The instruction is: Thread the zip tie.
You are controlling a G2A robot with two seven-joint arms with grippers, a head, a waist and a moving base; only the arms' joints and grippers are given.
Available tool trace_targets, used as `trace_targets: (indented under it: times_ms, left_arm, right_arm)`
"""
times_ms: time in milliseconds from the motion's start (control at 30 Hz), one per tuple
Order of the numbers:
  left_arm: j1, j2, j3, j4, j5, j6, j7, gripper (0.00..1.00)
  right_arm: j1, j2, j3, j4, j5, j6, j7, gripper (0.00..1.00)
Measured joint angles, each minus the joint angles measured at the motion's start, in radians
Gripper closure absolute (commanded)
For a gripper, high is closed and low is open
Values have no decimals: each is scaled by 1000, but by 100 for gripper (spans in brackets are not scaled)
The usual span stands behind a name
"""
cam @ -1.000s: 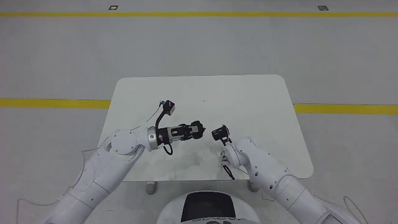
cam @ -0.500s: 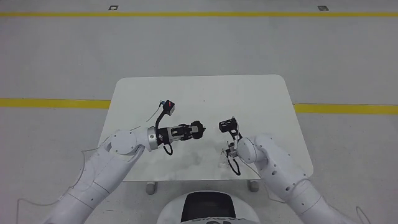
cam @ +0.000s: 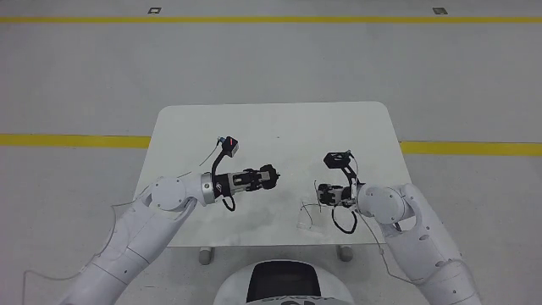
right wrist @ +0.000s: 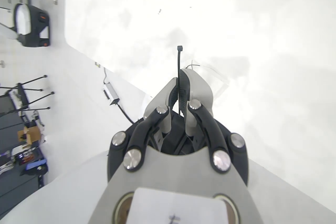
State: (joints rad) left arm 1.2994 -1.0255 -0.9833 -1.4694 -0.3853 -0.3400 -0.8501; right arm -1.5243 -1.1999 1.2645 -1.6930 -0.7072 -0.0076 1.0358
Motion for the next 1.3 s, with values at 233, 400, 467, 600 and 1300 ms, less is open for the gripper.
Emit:
trace_targets:
  times_ms: [233,400,467,600,1300]
  left_arm:
    - [0,0,0,0,0,0,0,100]
    - [6,-2,5,1,-32,30,5,100]
    - [6,-2,5,10,-92,80,-20,100]
    - [-3,-1,6,28,-152,138,-75,100]
    - [-40,-28,74,59,-265,224,-46,100]
  right_arm:
    - [1,0,-1,0,-5,4,1,100]
    - [-33,9,67,8,83,-126,-117,100]
    - [-57,18,116,18,129,-212,-152,100]
    - [-78,29,175,38,211,-345,-200,100]
    - [-45,58,93,-20,400,-332,-351,100]
